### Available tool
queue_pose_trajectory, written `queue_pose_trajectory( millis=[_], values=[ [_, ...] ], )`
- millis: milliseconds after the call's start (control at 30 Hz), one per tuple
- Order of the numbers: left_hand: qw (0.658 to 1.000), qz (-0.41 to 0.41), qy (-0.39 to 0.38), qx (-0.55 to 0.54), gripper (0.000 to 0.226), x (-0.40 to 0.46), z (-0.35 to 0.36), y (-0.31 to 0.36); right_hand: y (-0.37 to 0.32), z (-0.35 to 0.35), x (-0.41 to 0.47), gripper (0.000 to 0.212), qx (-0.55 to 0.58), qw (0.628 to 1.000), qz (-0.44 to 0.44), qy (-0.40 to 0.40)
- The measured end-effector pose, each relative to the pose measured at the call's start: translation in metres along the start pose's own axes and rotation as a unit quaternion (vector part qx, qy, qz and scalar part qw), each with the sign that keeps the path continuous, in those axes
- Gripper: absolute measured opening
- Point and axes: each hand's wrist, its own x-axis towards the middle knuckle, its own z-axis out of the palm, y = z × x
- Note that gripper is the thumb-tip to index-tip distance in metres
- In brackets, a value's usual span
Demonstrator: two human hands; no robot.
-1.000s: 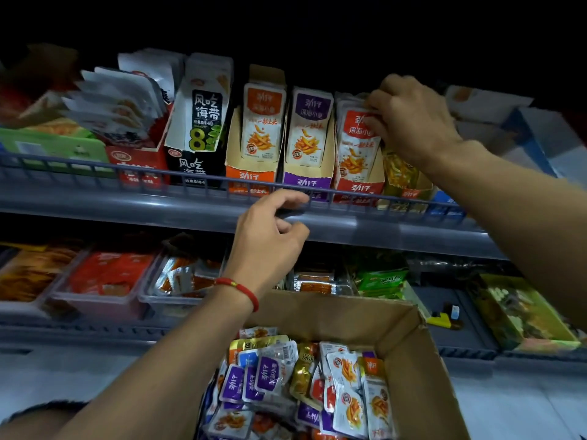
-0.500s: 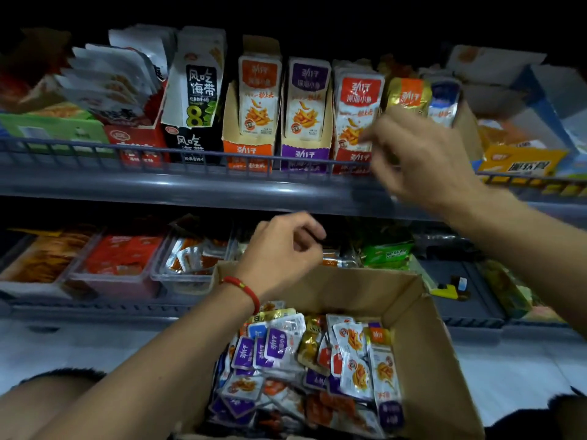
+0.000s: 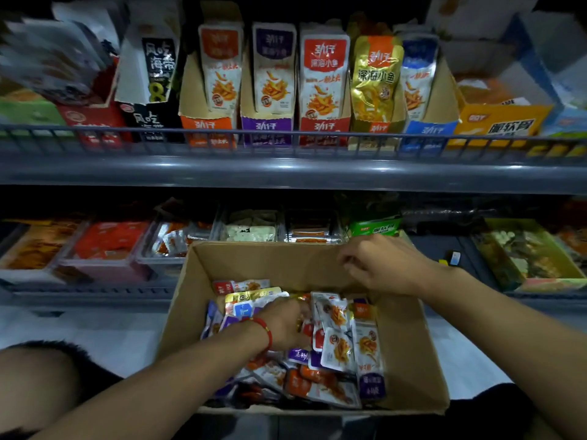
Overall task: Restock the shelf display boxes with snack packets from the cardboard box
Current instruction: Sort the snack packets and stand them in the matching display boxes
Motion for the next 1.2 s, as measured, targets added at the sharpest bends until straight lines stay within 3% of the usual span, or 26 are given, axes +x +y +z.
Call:
queue_pose_trajectory(
  millis=[167, 300, 400, 567, 733, 833, 900, 967, 1067, 1200],
  values=[
    [0.995, 0.056, 0.079, 0.033, 0.036, 0.038, 0.02, 0.028, 0.007, -0.002, 0.008, 0.017, 0.056, 0.998, 0.014, -0.003],
    [0.992, 0.02, 0.082, 0.095, 0.048, 0.064, 0.033, 0.037, 0.007, -0.008, 0.01, 0.022, 0.085, 0.996, 0.018, 0.03],
    [0.993, -0.023, 0.096, 0.068, 0.044, 0.07, 0.032, 0.033, 0.008, -0.013, 0.006, 0.022, 0.09, 0.995, 0.023, 0.038],
    [0.981, -0.1, 0.076, -0.148, 0.01, 0.045, -0.006, 0.02, 0.012, -0.013, 0.004, 0.022, 0.113, 0.993, 0.037, 0.007],
    [0.921, -0.095, 0.044, -0.376, 0.016, -0.023, -0.057, 0.007, 0.007, -0.017, 0.003, 0.022, 0.125, 0.991, 0.038, -0.023],
    [0.877, -0.051, 0.084, -0.471, 0.018, -0.061, -0.087, 0.018, 0.003, -0.027, -0.001, 0.031, 0.142, 0.986, 0.059, -0.06],
    [0.833, -0.018, 0.122, -0.539, 0.023, -0.079, -0.102, 0.026, 0.001, -0.039, -0.008, 0.047, 0.241, 0.96, 0.101, -0.097],
    [0.777, 0.003, 0.138, -0.614, 0.031, -0.09, -0.11, 0.033, -0.003, -0.048, -0.018, 0.047, 0.413, 0.894, 0.139, -0.105],
    [0.703, 0.012, 0.124, -0.7, 0.042, -0.096, -0.114, 0.041, -0.015, -0.056, -0.026, 0.027, 0.576, 0.806, 0.134, 0.002],
    [0.684, 0.025, 0.15, -0.714, 0.043, -0.094, -0.121, 0.042, -0.025, -0.065, -0.022, 0.023, 0.609, 0.769, 0.166, 0.101]
  ],
)
